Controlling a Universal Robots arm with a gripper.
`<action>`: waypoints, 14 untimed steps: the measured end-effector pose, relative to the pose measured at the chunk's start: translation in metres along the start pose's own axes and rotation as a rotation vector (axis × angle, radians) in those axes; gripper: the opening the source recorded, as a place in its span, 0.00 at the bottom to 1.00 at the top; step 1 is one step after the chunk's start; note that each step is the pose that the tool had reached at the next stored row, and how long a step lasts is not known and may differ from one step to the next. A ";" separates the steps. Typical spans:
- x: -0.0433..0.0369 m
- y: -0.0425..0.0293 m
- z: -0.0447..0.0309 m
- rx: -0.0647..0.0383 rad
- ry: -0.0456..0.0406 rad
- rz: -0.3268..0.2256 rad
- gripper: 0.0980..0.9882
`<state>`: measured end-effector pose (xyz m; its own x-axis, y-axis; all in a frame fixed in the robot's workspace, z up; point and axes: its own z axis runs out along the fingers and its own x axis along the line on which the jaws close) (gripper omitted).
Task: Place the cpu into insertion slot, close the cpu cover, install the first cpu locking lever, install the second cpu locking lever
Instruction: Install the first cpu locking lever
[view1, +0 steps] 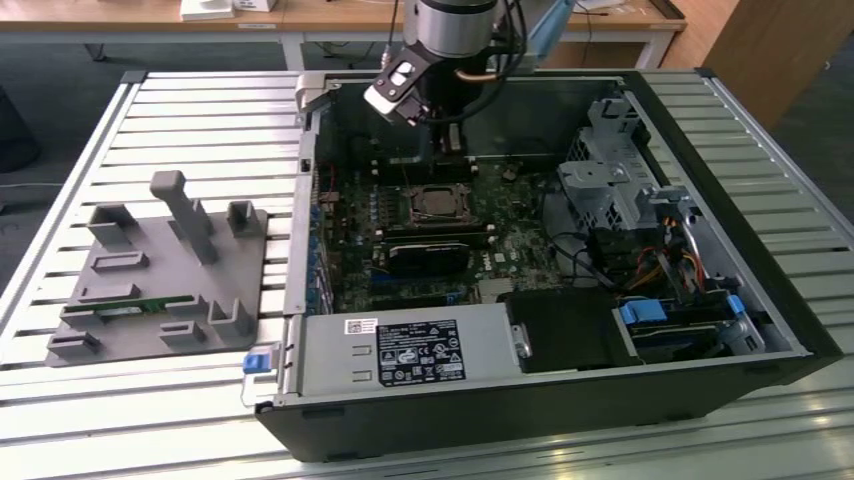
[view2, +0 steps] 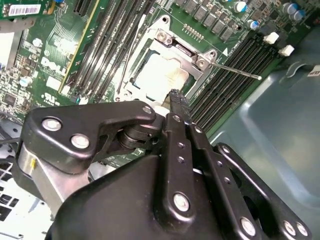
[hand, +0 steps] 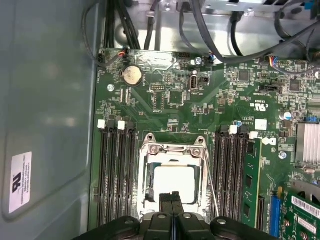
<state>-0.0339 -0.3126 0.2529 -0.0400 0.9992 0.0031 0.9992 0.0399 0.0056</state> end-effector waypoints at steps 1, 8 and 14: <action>0.0000 0.0000 0.0000 0.000 0.0000 -0.012 0.01; 0.0000 0.0000 0.0001 0.001 0.0005 -0.135 0.01; 0.0000 0.0000 0.0003 0.001 0.0011 -0.244 0.01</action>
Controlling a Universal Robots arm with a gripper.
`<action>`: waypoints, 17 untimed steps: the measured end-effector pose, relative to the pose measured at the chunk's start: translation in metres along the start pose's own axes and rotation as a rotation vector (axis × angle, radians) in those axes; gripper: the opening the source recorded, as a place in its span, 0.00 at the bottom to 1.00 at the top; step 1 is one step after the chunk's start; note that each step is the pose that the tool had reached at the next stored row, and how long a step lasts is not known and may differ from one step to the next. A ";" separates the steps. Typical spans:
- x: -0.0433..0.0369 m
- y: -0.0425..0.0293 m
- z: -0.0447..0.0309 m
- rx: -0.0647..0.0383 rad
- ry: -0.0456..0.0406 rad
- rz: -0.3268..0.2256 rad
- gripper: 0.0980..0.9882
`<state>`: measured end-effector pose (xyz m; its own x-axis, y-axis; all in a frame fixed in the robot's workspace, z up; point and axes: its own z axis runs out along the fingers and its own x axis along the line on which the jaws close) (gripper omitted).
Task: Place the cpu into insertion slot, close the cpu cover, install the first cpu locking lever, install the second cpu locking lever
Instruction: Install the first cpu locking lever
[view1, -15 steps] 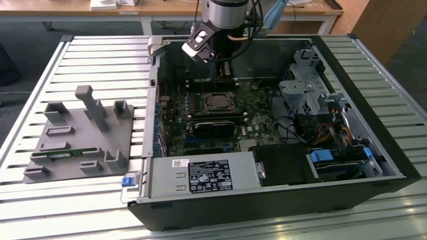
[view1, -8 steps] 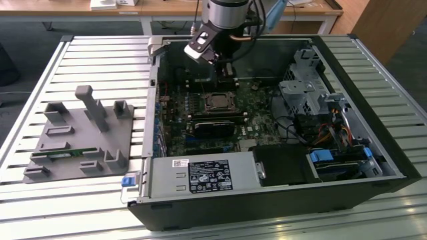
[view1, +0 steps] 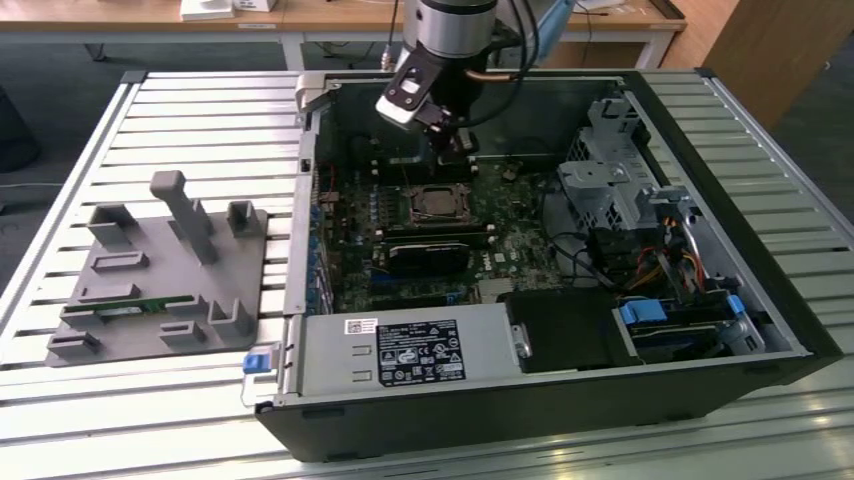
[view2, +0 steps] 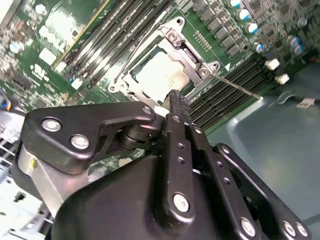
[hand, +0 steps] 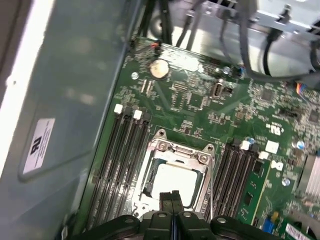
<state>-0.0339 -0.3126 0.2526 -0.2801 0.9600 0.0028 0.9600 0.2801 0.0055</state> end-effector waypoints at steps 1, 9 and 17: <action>0.0000 0.0000 0.0000 0.000 0.0001 -0.018 0.01; 0.0000 0.0000 0.0002 0.000 0.0009 -0.164 0.01; 0.0000 0.0000 0.0002 0.001 0.0016 -0.293 0.01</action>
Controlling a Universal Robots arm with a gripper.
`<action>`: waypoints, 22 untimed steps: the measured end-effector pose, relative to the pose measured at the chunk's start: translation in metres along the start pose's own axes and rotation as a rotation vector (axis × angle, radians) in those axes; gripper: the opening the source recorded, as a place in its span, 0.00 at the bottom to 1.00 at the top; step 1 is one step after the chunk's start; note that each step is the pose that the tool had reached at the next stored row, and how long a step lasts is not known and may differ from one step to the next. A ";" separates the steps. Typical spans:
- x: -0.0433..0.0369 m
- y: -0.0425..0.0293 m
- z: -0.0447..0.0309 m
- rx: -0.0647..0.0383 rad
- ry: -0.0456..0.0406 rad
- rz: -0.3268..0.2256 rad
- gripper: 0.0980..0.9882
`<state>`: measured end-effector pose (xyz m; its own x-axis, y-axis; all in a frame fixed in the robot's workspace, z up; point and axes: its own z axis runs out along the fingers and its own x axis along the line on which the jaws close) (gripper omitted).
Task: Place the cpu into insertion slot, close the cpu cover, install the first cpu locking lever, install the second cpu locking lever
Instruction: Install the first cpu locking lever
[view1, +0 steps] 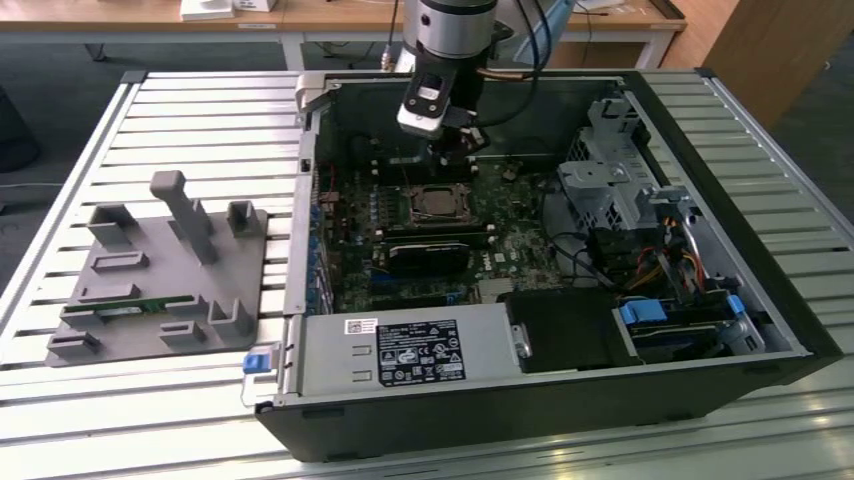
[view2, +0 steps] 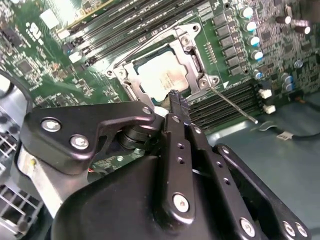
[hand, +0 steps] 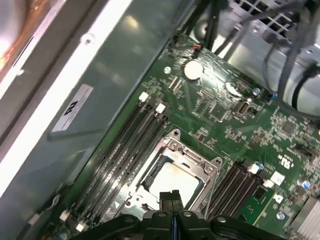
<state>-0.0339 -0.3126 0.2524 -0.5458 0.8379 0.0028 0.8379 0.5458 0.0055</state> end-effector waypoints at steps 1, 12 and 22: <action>0.0000 0.0000 0.0000 0.000 0.0001 -0.013 0.01; 0.0000 0.0000 0.0002 0.000 0.0009 -0.177 0.01; 0.0000 0.0000 0.0008 0.001 0.0018 -0.359 0.01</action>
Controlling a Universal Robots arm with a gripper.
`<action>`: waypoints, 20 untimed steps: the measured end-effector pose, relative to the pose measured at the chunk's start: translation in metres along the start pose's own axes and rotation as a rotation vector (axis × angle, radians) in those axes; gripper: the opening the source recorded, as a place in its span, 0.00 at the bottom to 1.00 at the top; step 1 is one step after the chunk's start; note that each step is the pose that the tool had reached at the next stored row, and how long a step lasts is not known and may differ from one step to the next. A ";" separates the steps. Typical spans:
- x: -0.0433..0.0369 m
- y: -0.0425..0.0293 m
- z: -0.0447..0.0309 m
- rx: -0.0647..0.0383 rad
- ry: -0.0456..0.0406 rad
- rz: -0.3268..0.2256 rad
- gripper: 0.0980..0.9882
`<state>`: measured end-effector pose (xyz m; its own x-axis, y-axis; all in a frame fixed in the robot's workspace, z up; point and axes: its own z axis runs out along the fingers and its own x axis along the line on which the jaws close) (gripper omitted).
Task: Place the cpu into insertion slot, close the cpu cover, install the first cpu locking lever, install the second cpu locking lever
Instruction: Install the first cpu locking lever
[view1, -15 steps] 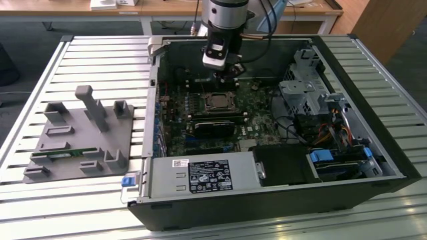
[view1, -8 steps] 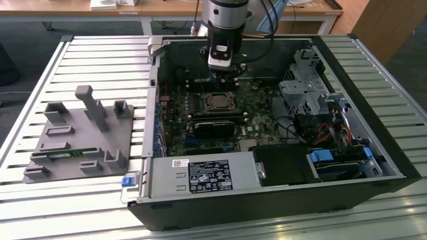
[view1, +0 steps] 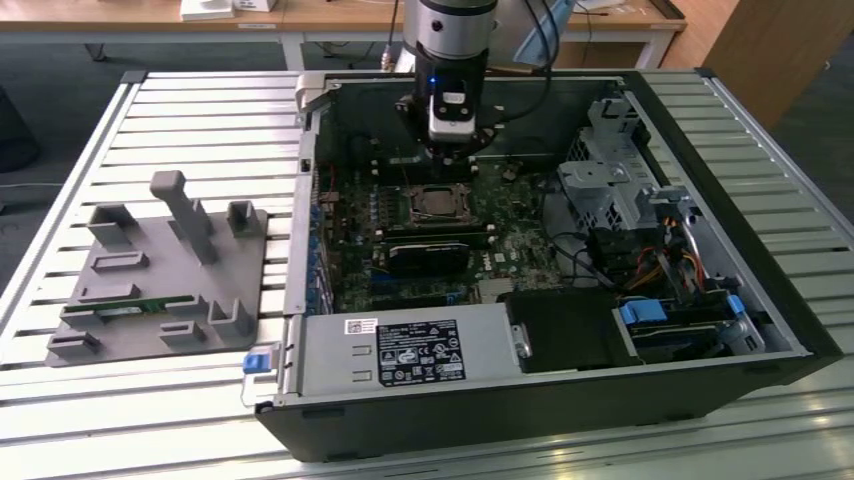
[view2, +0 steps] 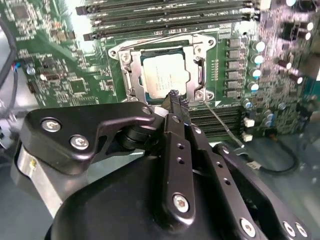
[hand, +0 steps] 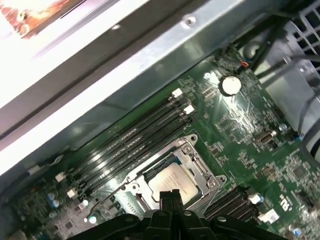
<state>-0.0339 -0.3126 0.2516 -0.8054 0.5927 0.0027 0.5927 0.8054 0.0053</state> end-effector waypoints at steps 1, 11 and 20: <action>0.0000 0.0000 0.0001 0.000 0.0001 -0.018 0.01; 0.0000 0.0000 0.0010 0.000 0.0010 -0.200 0.01; 0.0000 0.0000 0.0022 0.001 0.0018 -0.364 0.01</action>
<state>-0.0339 -0.3126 0.2493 -0.9636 0.2672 0.0026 0.2672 0.9636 0.0052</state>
